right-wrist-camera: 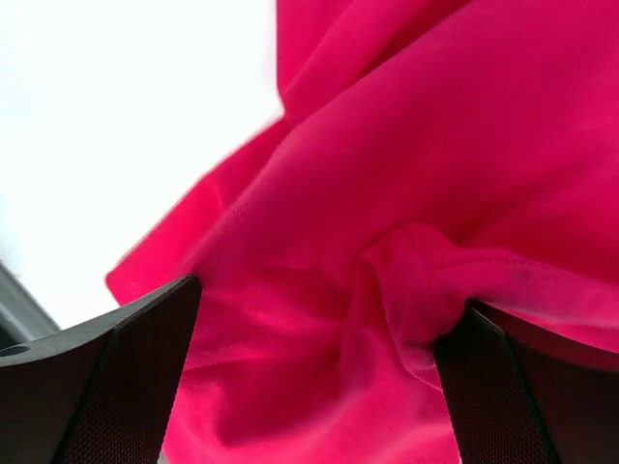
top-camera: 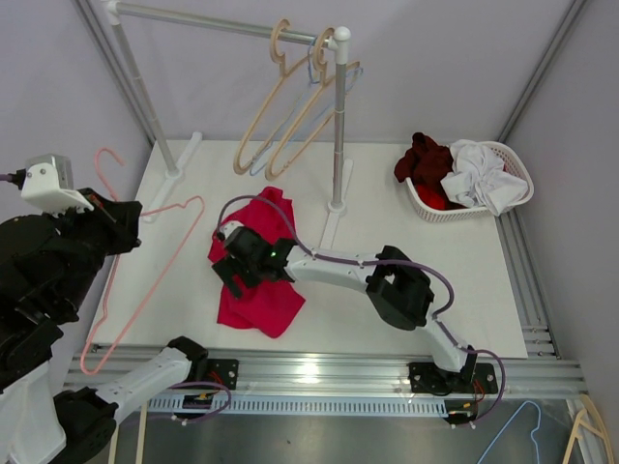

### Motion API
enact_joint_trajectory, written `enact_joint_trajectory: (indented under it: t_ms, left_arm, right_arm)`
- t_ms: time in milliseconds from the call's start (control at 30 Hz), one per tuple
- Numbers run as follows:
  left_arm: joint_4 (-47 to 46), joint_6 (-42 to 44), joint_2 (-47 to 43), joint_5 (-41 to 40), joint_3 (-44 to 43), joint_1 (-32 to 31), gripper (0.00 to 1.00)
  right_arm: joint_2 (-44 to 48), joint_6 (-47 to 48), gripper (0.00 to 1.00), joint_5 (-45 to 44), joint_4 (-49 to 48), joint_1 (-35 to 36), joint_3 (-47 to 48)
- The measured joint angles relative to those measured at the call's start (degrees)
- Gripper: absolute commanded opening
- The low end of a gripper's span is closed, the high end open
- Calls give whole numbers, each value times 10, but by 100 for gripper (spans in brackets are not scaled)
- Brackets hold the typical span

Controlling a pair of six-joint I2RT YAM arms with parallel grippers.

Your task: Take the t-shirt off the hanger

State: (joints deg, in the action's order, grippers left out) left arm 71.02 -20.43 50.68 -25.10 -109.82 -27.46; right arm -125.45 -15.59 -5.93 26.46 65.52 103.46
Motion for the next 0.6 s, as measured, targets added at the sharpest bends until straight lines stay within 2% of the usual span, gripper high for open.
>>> enact_joint_trajectory:
  t_ms: [167,300,333,367,433,467,500,600]
  left_arm:
    - [-9,2,-6,-3,10,0,1]
    - [-23,6,-7,-2,35,0,1]
    - [-26,6,-7,-2,40,0,1]
    - [-29,6,-7,-1,44,0,1]
    - [-35,6,-7,0,53,0,1]
    - [-38,7,-7,0,56,0,1]
    - [-44,9,-7,1,62,0,1]
    - [-54,11,-4,3,71,0,1]
  right_arm:
    - [-49,0,99,-8,25,9,4]
    - [-51,-4,100,-19,28,8,0]
    - [-46,-4,94,-20,22,8,-9]
    - [-37,-4,67,-19,12,8,-27]
    - [-6,0,35,-17,5,8,-75]
    - [10,-3,6,-9,2,6,-101]
    - [29,-7,0,2,-1,3,-130]
    - [92,-22,0,43,12,-5,-209]
